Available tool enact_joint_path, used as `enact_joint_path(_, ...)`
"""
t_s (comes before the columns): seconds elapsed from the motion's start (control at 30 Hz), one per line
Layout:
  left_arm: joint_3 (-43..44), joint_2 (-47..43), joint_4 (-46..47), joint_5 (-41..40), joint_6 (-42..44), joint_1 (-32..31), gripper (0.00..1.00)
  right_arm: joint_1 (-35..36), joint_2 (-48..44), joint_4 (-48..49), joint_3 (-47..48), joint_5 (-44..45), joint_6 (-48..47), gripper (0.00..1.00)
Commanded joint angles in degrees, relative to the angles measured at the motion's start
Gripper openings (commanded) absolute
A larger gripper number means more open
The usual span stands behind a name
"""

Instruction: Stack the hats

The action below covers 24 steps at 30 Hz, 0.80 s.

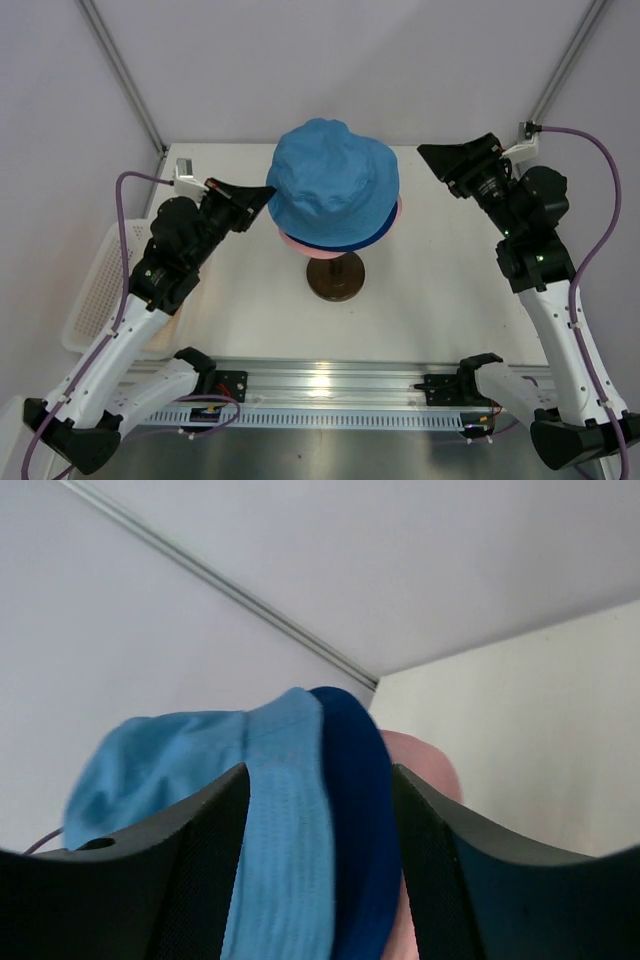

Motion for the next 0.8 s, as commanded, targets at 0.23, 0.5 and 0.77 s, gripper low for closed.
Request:
enact_joint_path(0.23, 6.93, 5.49, -0.64, 4.59, 4.6, 1.62, 0.01, -1.43, 6.58, 11.82, 2.73, -12.52, 5.18, 0.65)
enact_joint_path(0.5, 7.8, 6.38, -0.12, 4.5, 4.42, 1.71, 0.01, 0.41, 9.32, 14.47, 3.26, -15.07, 4.91, 0.72)
enact_joint_path(0.77, 6.84, 6.38, 0.14, 4.15, 3.81, 1.71, 0.01, 5.24, 13.8, 8.94, 10.02, -14.99, 2.54, 0.63)
